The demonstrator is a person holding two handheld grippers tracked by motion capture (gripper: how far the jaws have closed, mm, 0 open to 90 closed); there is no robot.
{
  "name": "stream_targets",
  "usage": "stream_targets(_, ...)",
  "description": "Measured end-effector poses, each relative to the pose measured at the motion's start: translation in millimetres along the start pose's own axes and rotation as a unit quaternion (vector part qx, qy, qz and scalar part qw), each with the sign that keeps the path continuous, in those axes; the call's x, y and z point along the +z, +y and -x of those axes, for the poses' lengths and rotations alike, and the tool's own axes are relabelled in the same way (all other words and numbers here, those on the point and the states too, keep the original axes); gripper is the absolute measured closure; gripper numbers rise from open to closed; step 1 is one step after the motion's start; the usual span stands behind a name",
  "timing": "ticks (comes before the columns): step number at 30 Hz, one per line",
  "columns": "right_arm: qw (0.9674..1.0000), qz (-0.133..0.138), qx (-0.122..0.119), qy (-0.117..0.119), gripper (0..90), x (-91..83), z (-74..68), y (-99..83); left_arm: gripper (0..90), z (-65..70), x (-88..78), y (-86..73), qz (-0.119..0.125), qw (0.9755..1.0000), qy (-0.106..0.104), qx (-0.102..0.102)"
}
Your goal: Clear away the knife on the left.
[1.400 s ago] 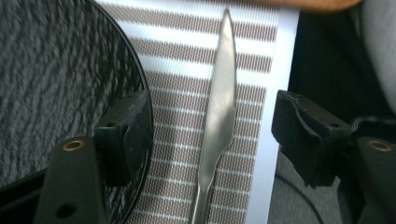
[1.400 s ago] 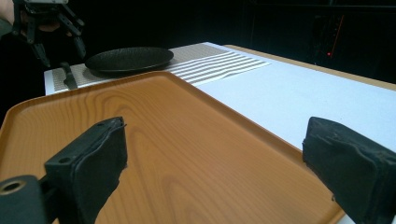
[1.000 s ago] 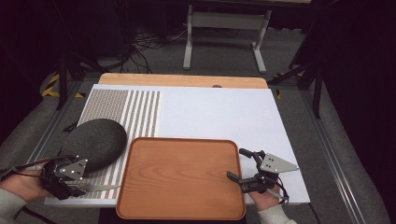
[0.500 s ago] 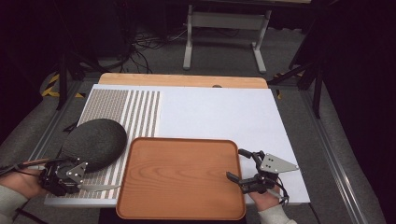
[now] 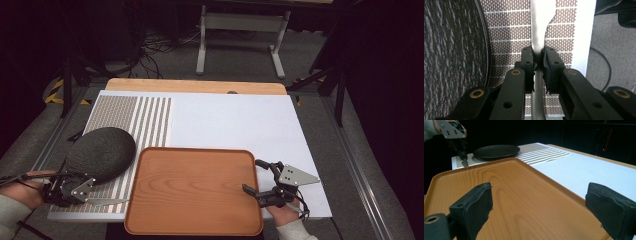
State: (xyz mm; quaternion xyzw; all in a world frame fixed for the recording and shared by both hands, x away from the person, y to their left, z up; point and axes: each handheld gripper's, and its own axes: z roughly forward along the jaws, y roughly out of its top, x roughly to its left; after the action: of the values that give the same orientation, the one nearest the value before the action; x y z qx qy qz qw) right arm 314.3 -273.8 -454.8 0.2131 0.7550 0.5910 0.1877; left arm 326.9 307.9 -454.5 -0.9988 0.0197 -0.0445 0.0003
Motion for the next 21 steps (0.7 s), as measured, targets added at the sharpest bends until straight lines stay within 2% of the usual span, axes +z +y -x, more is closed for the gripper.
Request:
stream_targets(9,1.0,0.002,0.0,-0.001,7.6,-1.0,0.0,0.3,80.1,0.6,-0.7,1.2,-0.007,1.0,0.003,-0.001)
stream_targets(10,1.0,0.002,0.0,-0.002,7.6,-1.1,-0.3,0.5,80.1,1.1,0.1,-0.1,0.001,1.0,0.002,-0.004)
stream_targets(12,1.0,0.003,-0.001,-0.002,7.6,-1.5,-0.2,0.8,80.2,1.0,0.0,-0.5,0.002,1.0,0.002,-0.005)
stream_targets(21,1.0,0.005,0.0,-0.003,7.6,-1.1,-0.2,1.4,80.1,0.0,-1.1,-0.1,-0.003,1.0,0.001,-0.007)
